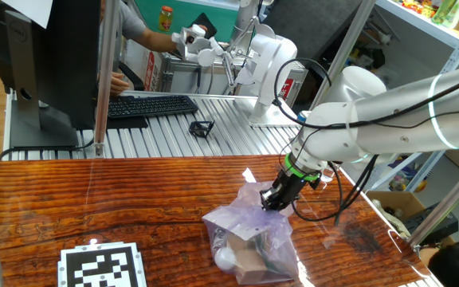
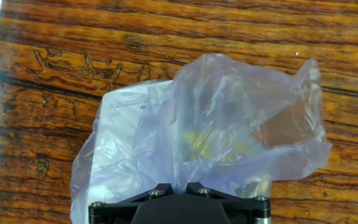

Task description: Pick up a bag of things

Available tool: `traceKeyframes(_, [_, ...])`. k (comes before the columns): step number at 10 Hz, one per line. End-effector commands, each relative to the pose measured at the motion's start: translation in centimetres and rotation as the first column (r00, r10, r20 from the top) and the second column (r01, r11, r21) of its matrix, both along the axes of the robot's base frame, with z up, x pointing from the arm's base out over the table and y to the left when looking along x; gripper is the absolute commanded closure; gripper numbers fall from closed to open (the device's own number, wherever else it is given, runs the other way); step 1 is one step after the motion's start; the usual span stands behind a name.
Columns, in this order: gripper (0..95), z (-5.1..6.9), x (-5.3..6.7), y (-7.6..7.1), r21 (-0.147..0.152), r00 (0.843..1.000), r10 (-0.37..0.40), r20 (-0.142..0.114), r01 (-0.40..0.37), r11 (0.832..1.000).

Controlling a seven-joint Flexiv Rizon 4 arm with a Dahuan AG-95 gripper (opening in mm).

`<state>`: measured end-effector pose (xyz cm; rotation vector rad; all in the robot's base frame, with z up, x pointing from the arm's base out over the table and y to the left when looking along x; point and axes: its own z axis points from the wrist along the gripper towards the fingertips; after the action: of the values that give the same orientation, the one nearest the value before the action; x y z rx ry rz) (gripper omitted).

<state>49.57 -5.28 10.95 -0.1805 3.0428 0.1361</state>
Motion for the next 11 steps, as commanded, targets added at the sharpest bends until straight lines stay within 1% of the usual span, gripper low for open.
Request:
traceKeyframes(1, [95.0, 0.6, -0.1, 0.1, -0.001, 1.000, 0.000, -0.006, 0.000, 1.000])
traceKeyframes(2, [95.0, 0.7, -0.2, 0.2, -0.002, 1.000, 0.000, -0.006, 0.000, 1.000])
traceKeyframes(7, [95.0, 2.4, -0.4, 0.8, -0.008, 1.000, 0.001, -0.020, -0.001, 1.000])
traceKeyframes(8, [95.0, 2.9, -0.5, 1.0, -0.010, 1.000, 0.000, -0.024, 0.000, 1.000])
traceKeyframes(11, [95.0, 3.9, -0.7, 1.5, -0.017, 1.000, -0.001, -0.028, 0.000, 1.000])
